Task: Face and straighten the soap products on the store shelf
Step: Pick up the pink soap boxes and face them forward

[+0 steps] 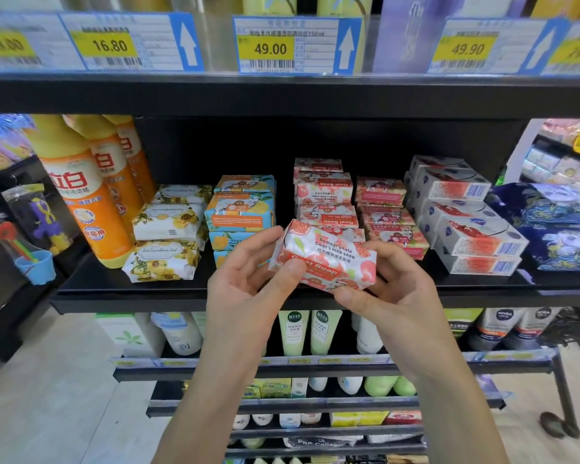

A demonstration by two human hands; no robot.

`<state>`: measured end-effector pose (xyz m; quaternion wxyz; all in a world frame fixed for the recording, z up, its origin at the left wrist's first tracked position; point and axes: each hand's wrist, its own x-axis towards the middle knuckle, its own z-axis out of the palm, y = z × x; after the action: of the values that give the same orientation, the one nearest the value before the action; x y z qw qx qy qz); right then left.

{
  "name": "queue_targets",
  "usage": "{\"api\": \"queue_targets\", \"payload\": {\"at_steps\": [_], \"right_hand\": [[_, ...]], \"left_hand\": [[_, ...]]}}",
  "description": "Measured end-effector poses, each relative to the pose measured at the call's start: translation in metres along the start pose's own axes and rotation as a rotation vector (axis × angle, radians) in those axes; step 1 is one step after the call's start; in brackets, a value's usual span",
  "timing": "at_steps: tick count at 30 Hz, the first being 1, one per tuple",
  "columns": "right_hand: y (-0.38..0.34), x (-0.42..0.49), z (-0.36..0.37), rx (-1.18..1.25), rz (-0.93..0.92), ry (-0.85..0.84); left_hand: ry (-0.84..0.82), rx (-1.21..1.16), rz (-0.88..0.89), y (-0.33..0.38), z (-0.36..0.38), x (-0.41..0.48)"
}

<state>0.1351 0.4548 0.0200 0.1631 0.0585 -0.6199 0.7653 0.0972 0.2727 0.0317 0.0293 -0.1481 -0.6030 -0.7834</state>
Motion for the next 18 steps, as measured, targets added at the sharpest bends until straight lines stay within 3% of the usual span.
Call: {"api": "queue_targets", "payload": {"at_steps": [8, 18], "right_hand": [[0.001, 0.000, 0.004, -0.060, -0.057, 0.041], [-0.003, -0.003, 0.012, -0.079, 0.141, 0.000]], "left_hand": [[-0.042, -0.015, -0.079, 0.001, -0.004, 0.004], [-0.016, -0.163, -0.071, -0.007, -0.003, 0.003]]}}
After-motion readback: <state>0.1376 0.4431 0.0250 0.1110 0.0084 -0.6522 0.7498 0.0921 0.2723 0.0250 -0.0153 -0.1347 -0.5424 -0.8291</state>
